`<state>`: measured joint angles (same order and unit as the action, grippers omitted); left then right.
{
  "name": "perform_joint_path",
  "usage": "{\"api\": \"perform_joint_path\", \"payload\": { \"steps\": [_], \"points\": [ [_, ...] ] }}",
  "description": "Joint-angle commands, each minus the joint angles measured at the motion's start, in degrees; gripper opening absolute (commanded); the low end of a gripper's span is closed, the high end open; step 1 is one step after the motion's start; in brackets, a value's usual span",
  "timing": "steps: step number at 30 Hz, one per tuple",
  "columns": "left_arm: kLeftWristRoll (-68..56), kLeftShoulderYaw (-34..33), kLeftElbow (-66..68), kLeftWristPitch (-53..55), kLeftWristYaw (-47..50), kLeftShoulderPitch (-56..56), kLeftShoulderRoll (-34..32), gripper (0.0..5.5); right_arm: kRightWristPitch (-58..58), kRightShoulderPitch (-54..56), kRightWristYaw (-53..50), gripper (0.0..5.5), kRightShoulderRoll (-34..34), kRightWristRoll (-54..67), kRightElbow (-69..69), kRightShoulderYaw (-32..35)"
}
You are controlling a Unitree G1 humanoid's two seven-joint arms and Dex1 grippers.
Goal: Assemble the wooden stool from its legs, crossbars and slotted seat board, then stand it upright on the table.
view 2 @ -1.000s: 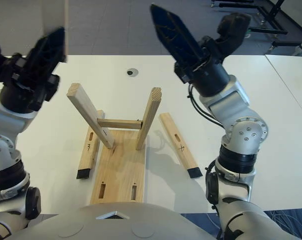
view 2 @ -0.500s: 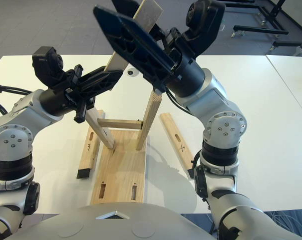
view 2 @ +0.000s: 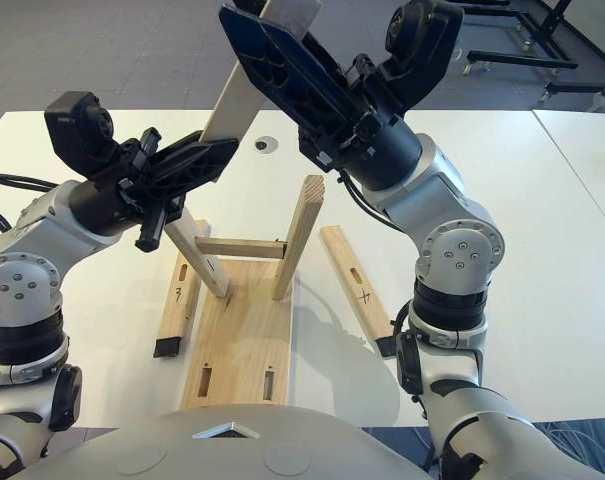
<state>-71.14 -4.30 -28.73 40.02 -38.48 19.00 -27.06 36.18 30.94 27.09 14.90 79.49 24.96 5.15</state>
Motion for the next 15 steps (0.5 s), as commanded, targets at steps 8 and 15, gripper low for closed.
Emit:
{"api": "perform_joint_path", "payload": {
  "steps": [8, 15],
  "points": [
    [0.84, -0.47, 0.69, 1.02, -0.30, -0.50, -1.10, 0.38, -0.40, 0.51, 2.86, 0.43, -0.46, 2.52, 0.09, 1.60],
    [-0.06, -1.68, 2.49, 0.83, 0.68, -0.18, -0.50, 0.74, -1.10, 0.05, 3.63, 0.40, -0.39, 2.10, 1.11, 1.94]
  ]
}}
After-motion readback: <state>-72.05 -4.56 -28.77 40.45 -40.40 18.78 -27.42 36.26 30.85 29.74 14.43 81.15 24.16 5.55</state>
